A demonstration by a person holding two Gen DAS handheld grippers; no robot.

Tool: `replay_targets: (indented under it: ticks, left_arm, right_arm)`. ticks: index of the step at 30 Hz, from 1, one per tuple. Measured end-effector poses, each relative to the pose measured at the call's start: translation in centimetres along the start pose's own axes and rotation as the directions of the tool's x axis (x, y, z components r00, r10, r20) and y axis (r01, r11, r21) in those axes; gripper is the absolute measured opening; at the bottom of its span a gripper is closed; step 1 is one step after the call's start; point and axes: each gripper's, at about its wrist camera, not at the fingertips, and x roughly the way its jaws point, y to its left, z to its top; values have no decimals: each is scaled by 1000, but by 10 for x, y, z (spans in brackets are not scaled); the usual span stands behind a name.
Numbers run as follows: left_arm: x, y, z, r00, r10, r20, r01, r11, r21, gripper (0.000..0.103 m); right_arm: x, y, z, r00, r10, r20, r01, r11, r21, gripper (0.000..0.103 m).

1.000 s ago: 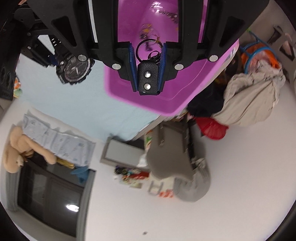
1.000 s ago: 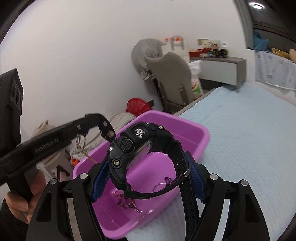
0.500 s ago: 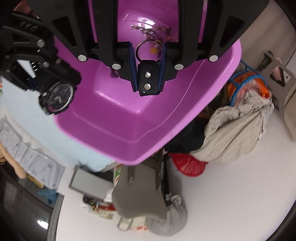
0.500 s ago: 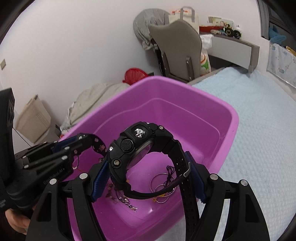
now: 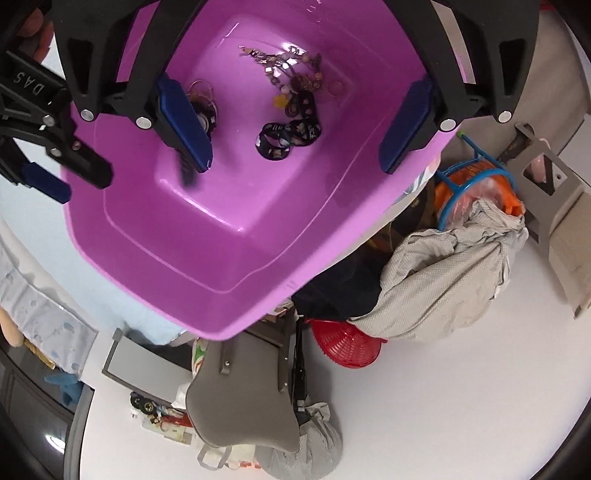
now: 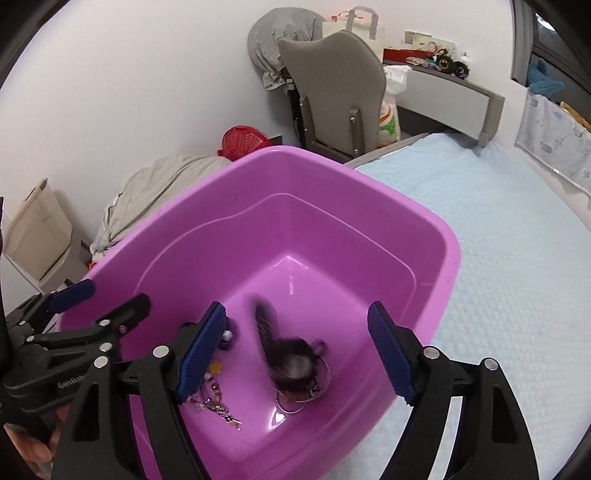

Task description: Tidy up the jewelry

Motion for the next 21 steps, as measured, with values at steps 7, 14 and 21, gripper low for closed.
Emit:
replay_targets:
  ticks: [7, 14, 21]
  left_arm:
    - [-3, 6, -6, 999, 3, -46, -5, 999, -47, 95]
    - [-15, 1, -15, 998, 30, -50, -31, 999, -36, 96]
    - [-30, -1, -24, 998, 44, -36, -45, 998, -42, 96]
  right_arm:
    - [-14, -6, -9, 1000, 3, 4, -3, 1000, 16, 76]
    - [-29, -2, -23, 1000, -4, 9, 4, 1000, 10, 76]
    - [-37, -4, -35, 1000, -1, 0, 1, 999, 33, 76]
